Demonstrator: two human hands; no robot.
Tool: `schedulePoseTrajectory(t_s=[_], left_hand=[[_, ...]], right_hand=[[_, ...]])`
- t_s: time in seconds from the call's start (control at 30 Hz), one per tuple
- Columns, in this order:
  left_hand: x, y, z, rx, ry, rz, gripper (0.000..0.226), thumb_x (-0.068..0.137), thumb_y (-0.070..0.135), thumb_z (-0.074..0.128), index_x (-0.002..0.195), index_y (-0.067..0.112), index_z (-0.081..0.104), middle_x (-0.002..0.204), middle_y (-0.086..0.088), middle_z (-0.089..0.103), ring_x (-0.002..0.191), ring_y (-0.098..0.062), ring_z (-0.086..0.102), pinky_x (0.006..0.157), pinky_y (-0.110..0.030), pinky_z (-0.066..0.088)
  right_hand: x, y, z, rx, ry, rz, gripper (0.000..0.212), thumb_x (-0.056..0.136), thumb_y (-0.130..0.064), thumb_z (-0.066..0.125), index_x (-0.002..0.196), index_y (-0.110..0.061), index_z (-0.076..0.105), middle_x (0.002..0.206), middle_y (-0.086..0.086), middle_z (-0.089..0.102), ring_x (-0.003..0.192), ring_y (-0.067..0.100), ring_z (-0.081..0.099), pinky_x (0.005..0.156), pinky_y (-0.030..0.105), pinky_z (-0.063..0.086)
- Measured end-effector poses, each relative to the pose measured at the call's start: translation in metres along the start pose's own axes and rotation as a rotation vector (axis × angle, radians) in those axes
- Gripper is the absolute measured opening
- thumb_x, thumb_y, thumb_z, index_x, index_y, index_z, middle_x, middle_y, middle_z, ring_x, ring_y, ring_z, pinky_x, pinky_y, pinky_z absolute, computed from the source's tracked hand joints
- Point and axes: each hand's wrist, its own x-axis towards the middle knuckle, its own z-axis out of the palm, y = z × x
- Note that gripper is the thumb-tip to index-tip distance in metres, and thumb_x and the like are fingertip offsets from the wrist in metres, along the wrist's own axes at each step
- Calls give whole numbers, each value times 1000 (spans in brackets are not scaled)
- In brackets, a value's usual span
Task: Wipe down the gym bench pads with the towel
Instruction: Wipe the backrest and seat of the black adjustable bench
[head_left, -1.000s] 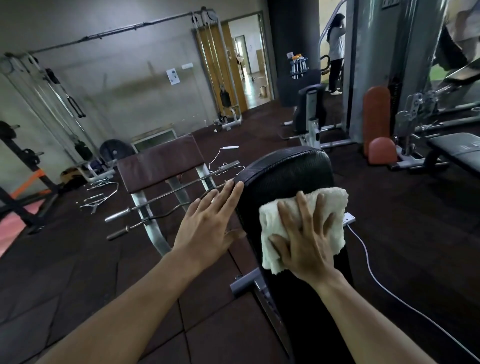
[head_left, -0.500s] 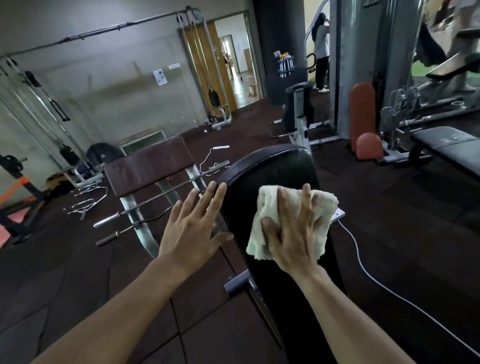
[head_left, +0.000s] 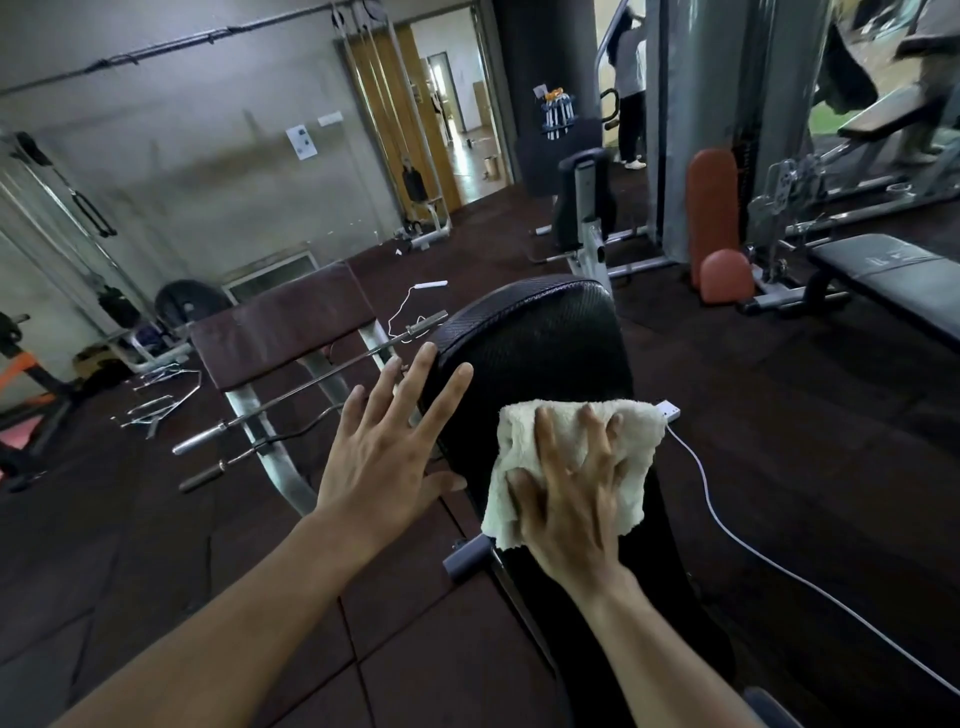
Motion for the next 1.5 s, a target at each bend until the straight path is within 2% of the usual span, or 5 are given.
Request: schedulePoseTrajectory(t_s=[0.2, 0.43, 0.73, 0.93, 1.5], left_hand=[[1, 1, 1, -47, 8, -9, 119, 73, 60, 77, 155, 43, -7, 166, 3, -7, 152, -28, 11, 120, -49, 17], [0, -4, 5, -79, 52, 11, 120, 69, 59, 80, 156, 42, -1, 166, 1, 1, 149, -32, 19, 116, -52, 25], [1, -5, 4, -76, 78, 44, 120, 68, 58, 80, 157, 41, 1, 166, -2, 4, 149, -33, 20, 114, -54, 28], [0, -1, 2, -67, 24, 8, 124, 68, 55, 82, 155, 43, -5, 166, 2, -5, 150, -29, 12, 116, -52, 23], [-1, 12, -4, -59, -2, -53, 123, 72, 50, 81, 155, 43, -9, 164, 6, -18, 151, -27, 8, 118, -49, 20]], right_hand=[[-44, 3, 26, -15, -62, -92, 67, 100, -69, 29, 159, -48, 6, 168, 2, -2, 155, 40, -11, 107, 80, 24], [26, -4, 1, -88, 31, 166, 61, 102, -57, 22, 156, -34, 7, 164, 10, 4, 150, 47, 19, 111, 69, 29], [-15, 16, 19, -168, -124, -61, 73, 101, -66, 26, 162, -28, 14, 167, 17, 8, 150, 53, 11, 114, 75, 18], [53, 18, -9, -51, 13, 281, 70, 96, -71, 0, 157, -39, -4, 167, 5, 1, 152, 39, 13, 113, 67, 27], [34, -7, -20, -34, -75, 102, 71, 95, -75, 13, 156, -46, -7, 169, 10, -3, 152, 49, 1, 115, 71, 22]])
